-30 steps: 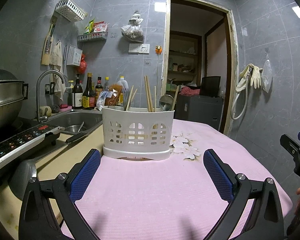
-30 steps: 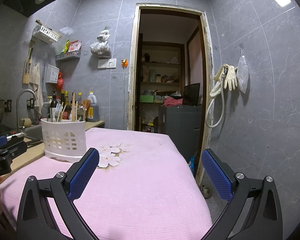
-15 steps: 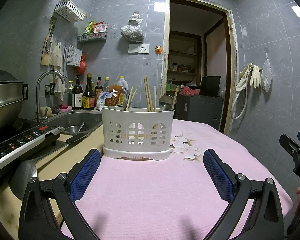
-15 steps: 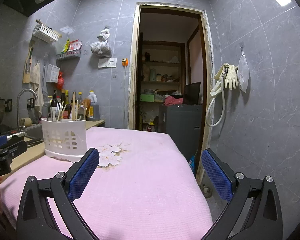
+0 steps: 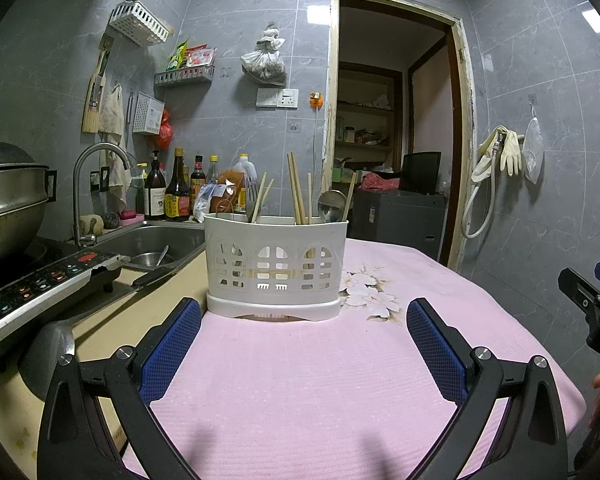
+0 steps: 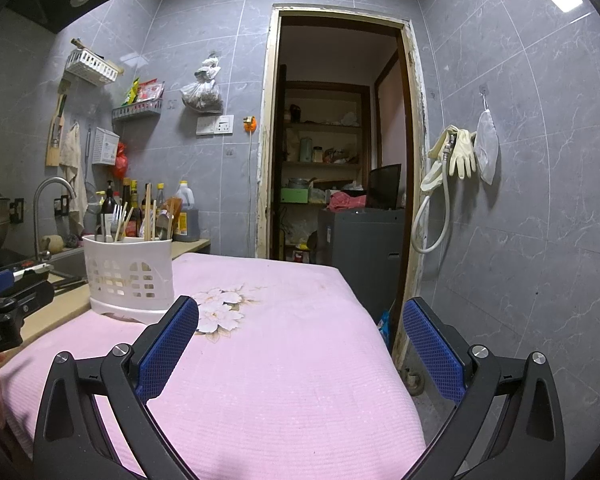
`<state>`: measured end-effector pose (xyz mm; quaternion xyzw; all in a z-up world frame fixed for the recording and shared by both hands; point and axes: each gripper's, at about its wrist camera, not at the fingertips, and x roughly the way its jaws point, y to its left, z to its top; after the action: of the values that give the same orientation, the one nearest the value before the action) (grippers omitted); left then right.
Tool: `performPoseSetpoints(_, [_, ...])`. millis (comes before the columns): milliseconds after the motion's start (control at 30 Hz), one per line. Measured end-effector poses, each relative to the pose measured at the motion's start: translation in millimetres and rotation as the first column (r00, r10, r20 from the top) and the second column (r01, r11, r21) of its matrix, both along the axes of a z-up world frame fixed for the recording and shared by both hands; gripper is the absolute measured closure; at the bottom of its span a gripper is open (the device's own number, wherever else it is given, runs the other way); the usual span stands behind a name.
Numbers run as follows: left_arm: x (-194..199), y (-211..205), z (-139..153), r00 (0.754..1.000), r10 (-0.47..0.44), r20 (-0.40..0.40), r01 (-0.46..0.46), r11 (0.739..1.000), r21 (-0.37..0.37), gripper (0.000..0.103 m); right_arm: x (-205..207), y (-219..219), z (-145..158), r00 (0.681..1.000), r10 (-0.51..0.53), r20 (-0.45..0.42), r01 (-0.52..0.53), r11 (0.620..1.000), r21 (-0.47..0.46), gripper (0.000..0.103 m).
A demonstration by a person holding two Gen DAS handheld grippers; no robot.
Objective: Organize utensils
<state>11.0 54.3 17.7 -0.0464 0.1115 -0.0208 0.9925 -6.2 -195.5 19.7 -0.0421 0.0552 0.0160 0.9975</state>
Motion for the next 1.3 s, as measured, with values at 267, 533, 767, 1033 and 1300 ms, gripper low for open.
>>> performPoseSetpoints(267, [-0.1, -0.4, -0.6, 1.000, 0.000, 0.000, 0.000, 1.000, 0.001, 0.002, -0.4, 0.0, 0.2, 1.000, 0.000, -0.001, 0.000, 1.000, 0.000, 0.000])
performPoseSetpoints(533, [-0.4, -0.5, -0.4, 1.000, -0.001, 0.000, 0.001, 1.000, 0.002, 0.002, -0.6, 0.5, 0.1, 1.000, 0.001, -0.004, -0.001, 1.000, 0.002, 0.000])
performPoseSetpoints(767, [-1.4, -0.8, 1.2, 1.000, -0.002, 0.000, 0.002, 1.000, -0.003, 0.002, -1.1, 0.9, 0.2, 1.000, 0.000, -0.002, 0.000, 1.000, -0.001, 0.000])
performPoseSetpoints(1033, [-1.6, -1.5, 3.5, 1.000, 0.005, 0.016, -0.005, 1.000, 0.014, 0.002, -0.6, 0.5, 0.3, 1.000, 0.000, -0.004, 0.000, 1.000, 0.000, 0.000])
performPoseSetpoints(1300, [0.0, -3.6, -1.2, 1.000, 0.010, 0.018, -0.010, 0.999, 0.039, 0.002, -2.8, 1.7, -4.2, 1.000, 0.006, -0.018, -0.006, 1.000, -0.010, 0.000])
